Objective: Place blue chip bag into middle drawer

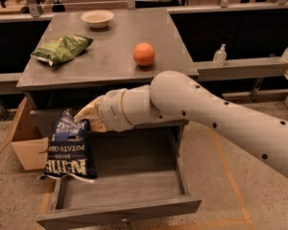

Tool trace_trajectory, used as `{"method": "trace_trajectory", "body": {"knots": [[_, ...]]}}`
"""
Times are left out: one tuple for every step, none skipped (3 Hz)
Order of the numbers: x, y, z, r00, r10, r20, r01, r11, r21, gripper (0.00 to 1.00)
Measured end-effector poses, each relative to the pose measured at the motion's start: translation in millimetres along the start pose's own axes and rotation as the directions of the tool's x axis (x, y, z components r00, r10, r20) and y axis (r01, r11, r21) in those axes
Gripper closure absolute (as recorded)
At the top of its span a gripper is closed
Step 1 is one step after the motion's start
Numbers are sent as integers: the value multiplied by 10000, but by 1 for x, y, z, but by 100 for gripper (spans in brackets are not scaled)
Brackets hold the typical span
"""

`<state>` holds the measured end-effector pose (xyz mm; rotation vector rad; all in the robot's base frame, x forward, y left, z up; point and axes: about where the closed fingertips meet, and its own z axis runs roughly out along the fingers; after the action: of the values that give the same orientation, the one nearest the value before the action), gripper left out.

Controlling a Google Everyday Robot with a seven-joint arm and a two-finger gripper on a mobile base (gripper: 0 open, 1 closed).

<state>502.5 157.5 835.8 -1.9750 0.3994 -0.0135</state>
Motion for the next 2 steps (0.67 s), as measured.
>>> {"method": "trace_trajectory", "body": {"knots": [[-20, 63, 10, 10000, 4, -33, -8, 9898, -1423, 100], [3, 115, 16, 9998, -127, -162, 79, 9643, -2648, 100]]}}
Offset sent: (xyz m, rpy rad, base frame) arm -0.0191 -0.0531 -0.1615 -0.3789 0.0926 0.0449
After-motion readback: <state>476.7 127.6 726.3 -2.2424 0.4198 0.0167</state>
